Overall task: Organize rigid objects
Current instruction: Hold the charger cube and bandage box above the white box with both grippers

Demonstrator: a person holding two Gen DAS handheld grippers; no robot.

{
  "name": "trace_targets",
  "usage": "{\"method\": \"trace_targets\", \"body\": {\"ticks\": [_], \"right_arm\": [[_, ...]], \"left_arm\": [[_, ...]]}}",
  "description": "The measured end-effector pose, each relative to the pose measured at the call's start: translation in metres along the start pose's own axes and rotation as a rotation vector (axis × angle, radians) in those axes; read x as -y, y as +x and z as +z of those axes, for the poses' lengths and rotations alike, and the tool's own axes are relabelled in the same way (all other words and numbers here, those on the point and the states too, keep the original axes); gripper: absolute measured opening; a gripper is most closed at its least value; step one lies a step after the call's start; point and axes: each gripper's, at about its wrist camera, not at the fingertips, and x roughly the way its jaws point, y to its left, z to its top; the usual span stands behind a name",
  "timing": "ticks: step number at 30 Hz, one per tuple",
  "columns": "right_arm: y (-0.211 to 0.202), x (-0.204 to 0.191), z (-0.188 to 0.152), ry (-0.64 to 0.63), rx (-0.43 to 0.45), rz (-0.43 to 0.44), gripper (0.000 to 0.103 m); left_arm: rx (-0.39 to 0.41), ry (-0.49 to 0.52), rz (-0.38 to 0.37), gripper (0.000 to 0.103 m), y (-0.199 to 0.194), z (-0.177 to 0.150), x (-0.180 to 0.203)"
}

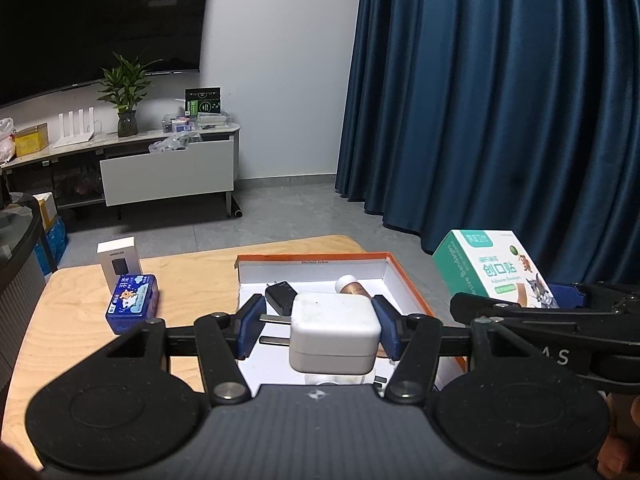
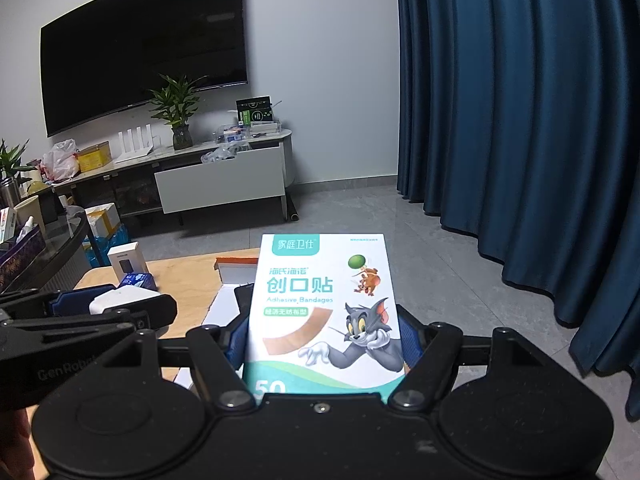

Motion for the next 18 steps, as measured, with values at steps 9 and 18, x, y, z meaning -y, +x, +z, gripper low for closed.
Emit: {"method": "trace_targets", "body": {"ticks": [9, 18], "right_arm": [[0.0032, -0.0022, 0.0009, -0.006, -0.01, -0.002, 0.084], [0.0066, -0.002, 0.0002, -0.008, -0.016, -0.003, 0.084]], "left_arm": [[-0.007, -0.002, 0.001, 0.058, 0.0008, -0.0029, 0.0006], [-0.012, -0.003, 0.001, 0.058, 0.0019, -0.003, 0.0]]}}
